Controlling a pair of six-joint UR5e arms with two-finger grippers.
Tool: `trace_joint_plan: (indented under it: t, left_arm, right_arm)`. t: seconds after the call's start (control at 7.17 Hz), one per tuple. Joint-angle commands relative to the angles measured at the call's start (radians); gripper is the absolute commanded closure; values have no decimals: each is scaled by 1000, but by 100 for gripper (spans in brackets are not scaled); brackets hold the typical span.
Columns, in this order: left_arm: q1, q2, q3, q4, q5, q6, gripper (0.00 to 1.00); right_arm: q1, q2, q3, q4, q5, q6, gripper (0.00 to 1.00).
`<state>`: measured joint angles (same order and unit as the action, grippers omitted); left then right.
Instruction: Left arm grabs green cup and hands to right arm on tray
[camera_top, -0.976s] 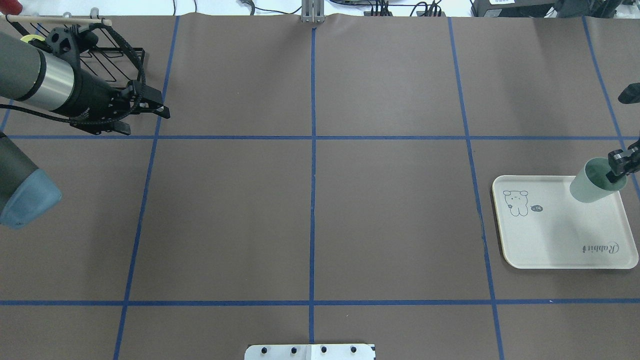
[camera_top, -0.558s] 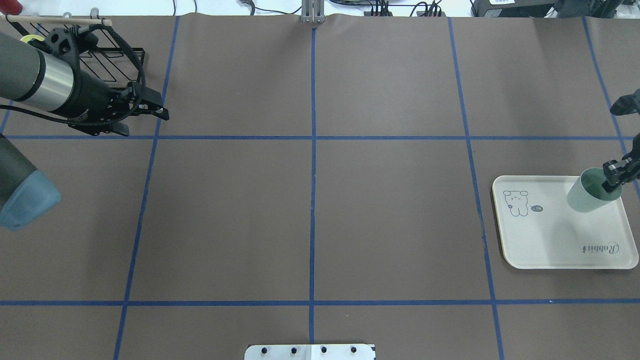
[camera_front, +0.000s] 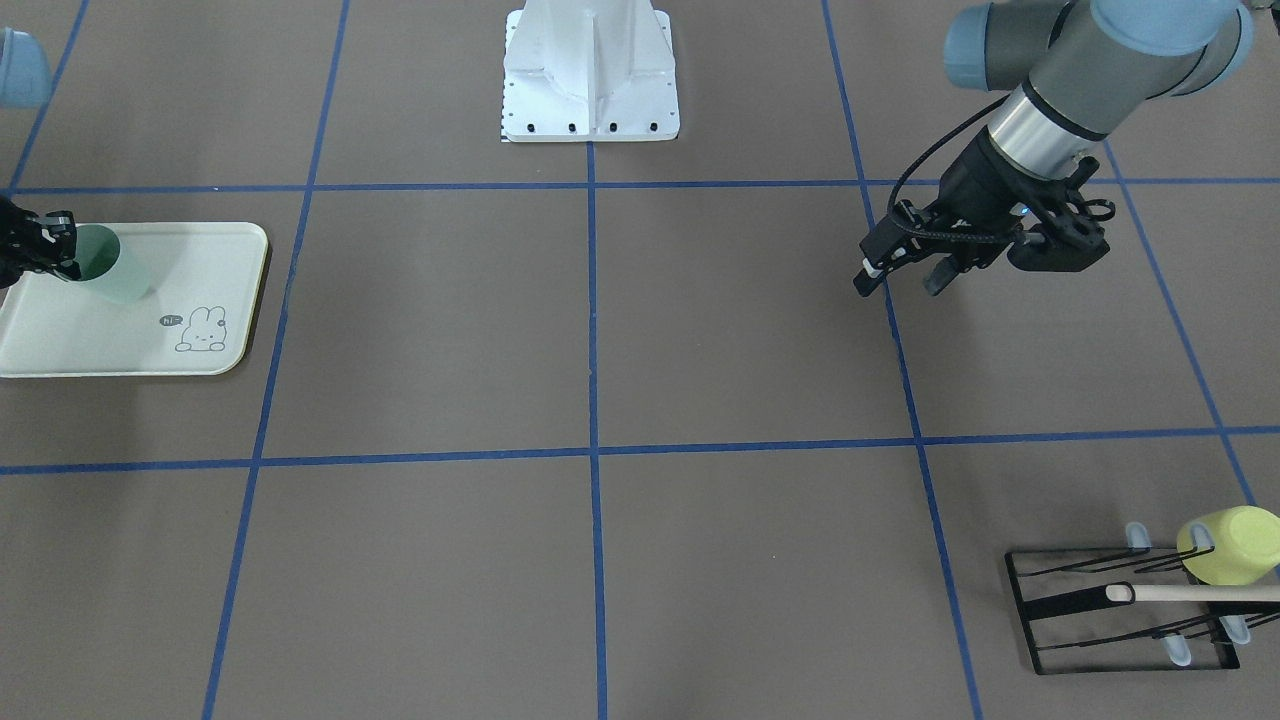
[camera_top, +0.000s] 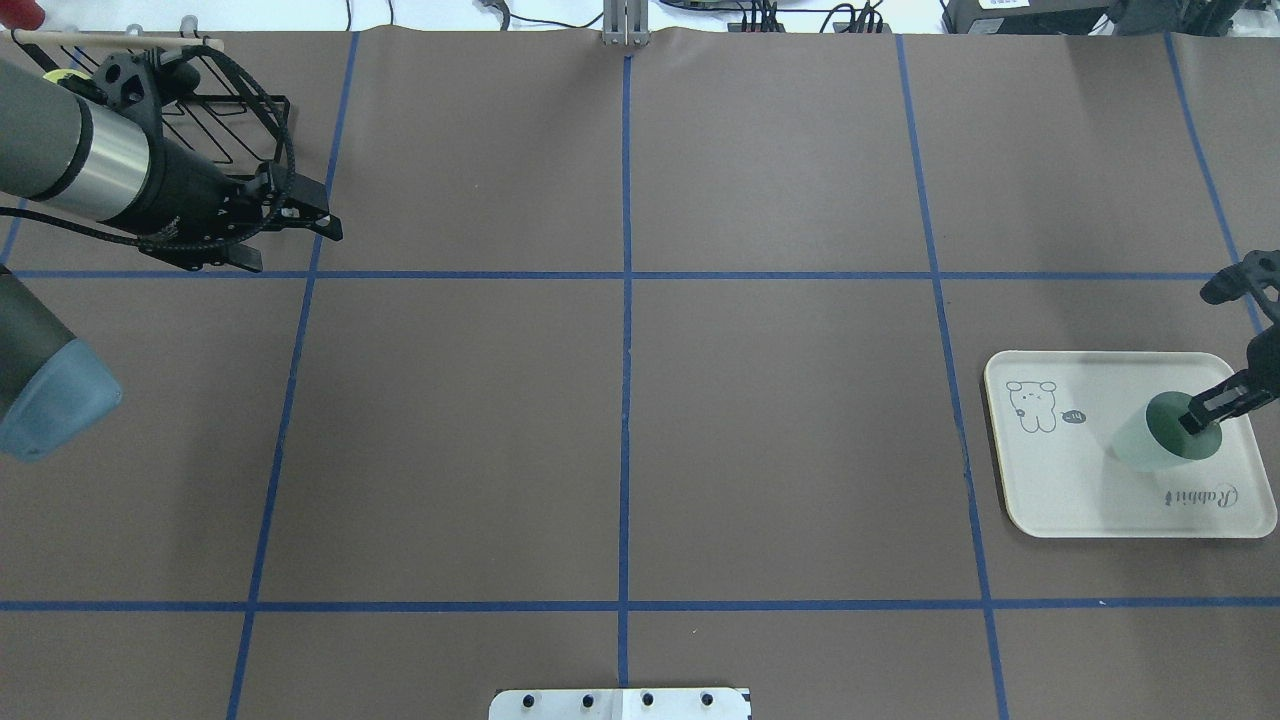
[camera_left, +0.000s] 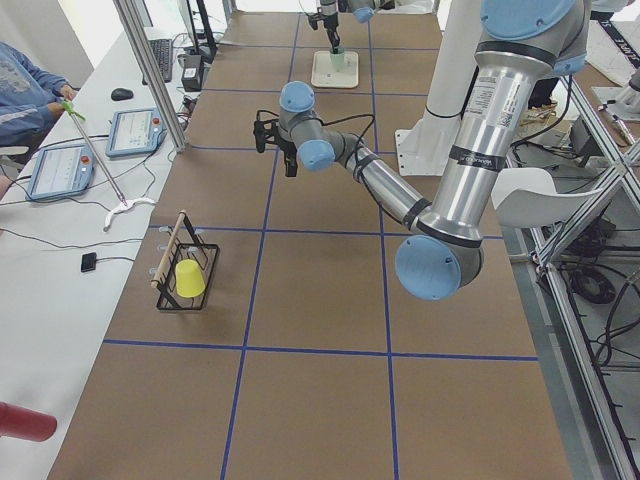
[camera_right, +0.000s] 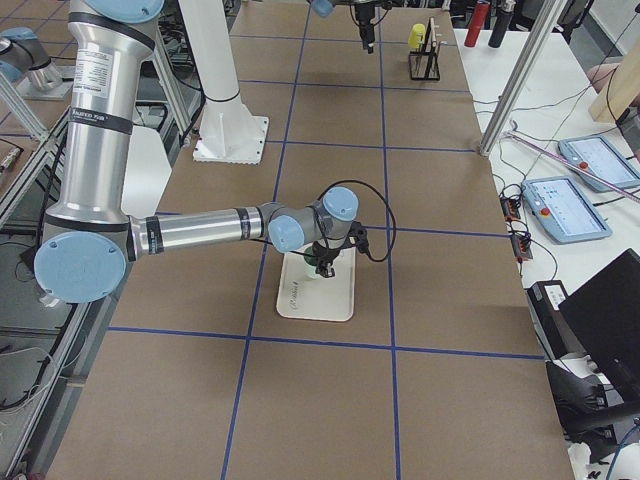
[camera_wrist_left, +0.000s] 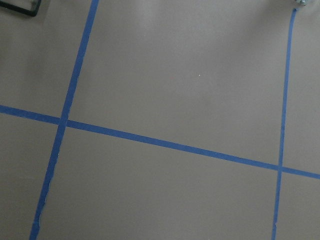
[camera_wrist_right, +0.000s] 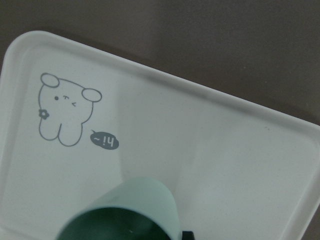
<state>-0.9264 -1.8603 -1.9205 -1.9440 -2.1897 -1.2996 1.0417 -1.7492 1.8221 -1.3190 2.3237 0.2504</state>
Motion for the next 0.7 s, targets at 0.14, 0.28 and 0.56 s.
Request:
trace_joint_plan:
  t: [0.14,0.28,0.56]
  left_arm:
    - [1,-2,-9,17,-2,0,0]
    - [1,-2,-9,17,-2,0,0]
    - [0,-3,-12,17,-2,-1,0]
  right_arm:
    - [-8,7,-15,14,0,4,73]
    - [-11,10,-26,14,6,6,72]
    - [-8,10,-4,14,32,6,1]
